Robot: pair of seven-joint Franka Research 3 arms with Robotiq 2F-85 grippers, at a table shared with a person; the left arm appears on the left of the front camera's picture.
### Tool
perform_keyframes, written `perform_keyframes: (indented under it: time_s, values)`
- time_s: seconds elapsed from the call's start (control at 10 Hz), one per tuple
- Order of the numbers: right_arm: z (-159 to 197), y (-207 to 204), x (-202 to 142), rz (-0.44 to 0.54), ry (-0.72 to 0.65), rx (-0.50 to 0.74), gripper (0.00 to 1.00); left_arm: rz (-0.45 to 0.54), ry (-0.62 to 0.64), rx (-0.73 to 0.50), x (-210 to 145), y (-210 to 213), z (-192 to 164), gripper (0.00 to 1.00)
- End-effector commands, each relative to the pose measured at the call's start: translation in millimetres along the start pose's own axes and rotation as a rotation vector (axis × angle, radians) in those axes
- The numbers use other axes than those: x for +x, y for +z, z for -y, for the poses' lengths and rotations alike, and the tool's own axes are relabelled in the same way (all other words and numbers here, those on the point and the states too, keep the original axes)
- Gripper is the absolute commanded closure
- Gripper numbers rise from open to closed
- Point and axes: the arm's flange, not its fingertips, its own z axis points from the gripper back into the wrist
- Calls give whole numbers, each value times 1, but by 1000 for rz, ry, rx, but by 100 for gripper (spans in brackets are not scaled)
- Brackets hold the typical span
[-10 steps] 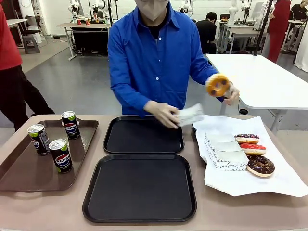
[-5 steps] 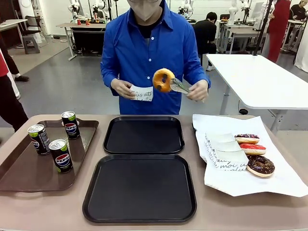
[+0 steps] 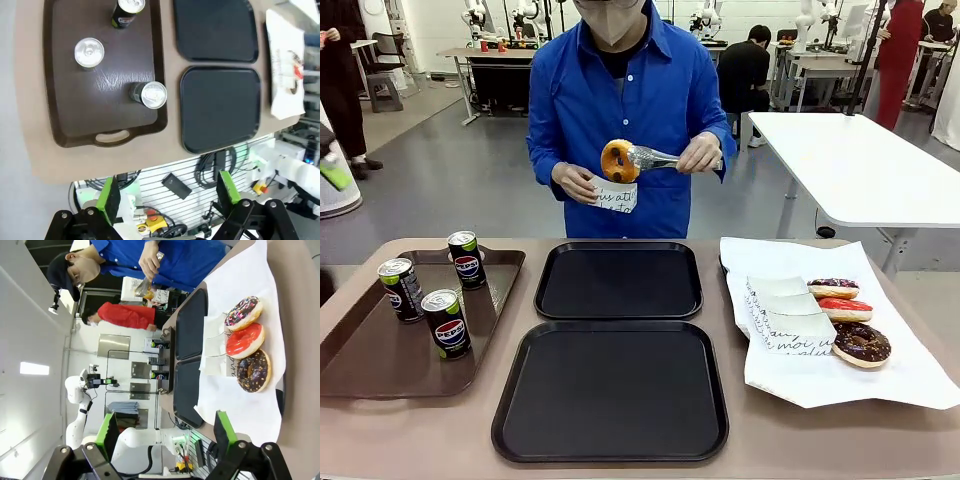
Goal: Set up donuts and drinks on trays.
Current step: Pick up one Pepsi coke and place it on the Flat Tray.
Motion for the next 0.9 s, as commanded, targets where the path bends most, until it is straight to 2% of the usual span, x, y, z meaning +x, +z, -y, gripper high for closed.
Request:
perform_keyframes:
  time_s: [0.0, 0.2, 0.3, 0.5, 0.7, 0.8]
  values:
    - [-1, 1, -1, 0, -1, 10, 0, -31, 5, 109, 8, -27, 27, 0]
    - [-1, 1, -1, 0, -1, 10, 0, -59, -35, 223, 8, -76, 57, 0]
    - [-1, 1, -1, 0, -1, 10, 0, -16, -47, 291, 7, -105, 65, 0]
    - [-1, 1, -1, 0, -1, 10, 0, 13, -30, 374, 11, -146, 63, 0]
    - [-1, 1, -1, 0, -1, 10, 0, -17, -22, 369, 16, -173, 60, 0]
    - [-1, 1, -1, 0, -1, 10, 0, -35, -25, 364, 14, -171, 56, 0]
